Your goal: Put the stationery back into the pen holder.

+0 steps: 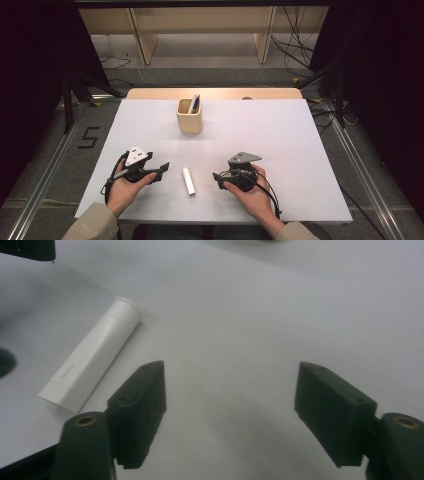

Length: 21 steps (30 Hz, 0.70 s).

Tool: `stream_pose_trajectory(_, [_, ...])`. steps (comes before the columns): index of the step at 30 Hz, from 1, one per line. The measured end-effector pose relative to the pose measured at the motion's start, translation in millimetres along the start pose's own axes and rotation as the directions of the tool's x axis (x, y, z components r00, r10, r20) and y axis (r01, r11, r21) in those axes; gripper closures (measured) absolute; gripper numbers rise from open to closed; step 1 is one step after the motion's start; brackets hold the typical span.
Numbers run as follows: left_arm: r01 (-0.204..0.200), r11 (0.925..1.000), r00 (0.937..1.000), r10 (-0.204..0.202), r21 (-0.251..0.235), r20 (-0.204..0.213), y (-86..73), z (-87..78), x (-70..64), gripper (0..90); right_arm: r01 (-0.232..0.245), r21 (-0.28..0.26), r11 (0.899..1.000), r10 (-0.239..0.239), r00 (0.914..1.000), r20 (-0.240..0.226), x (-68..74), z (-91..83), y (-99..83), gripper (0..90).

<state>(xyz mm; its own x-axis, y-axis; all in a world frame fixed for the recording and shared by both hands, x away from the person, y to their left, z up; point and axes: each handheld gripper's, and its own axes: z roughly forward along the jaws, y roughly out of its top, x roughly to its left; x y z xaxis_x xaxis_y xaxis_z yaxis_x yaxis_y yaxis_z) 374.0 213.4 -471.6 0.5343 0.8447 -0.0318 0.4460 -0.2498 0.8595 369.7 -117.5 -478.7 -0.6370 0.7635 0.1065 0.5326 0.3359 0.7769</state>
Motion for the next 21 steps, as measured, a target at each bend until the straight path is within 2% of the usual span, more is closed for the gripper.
stream_pose_trajectory(3, [0.000,1.0000,1.0000,0.000,-0.002,-0.002,0.0,0.0,-0.2,24.1,0.010,-0.007,1.000,-0.010,0.9998,-0.018,6.0,-0.6,-1.1,50.2])
stream_pose_trajectory(10, [-0.004,1.0000,1.0000,0.004,0.002,0.008,-0.2,-0.5,-2.2,25.7,0.029,0.020,0.999,-0.028,0.9979,-0.059,18.9,2.9,-6.0,80.1])
stream_pose_trajectory(16, [-0.002,1.0000,0.9988,0.002,0.003,0.048,-0.3,-5.5,-8.0,35.4,0.044,0.030,0.999,-0.042,0.9968,-0.068,19.0,3.5,-7.6,89.8])
stream_pose_trajectory(21, [-0.028,0.9994,0.9968,0.026,0.020,0.076,-5.6,-10.0,-14.5,45.0,0.047,0.027,0.999,-0.045,0.9970,-0.063,17.0,2.8,-7.4,90.0])
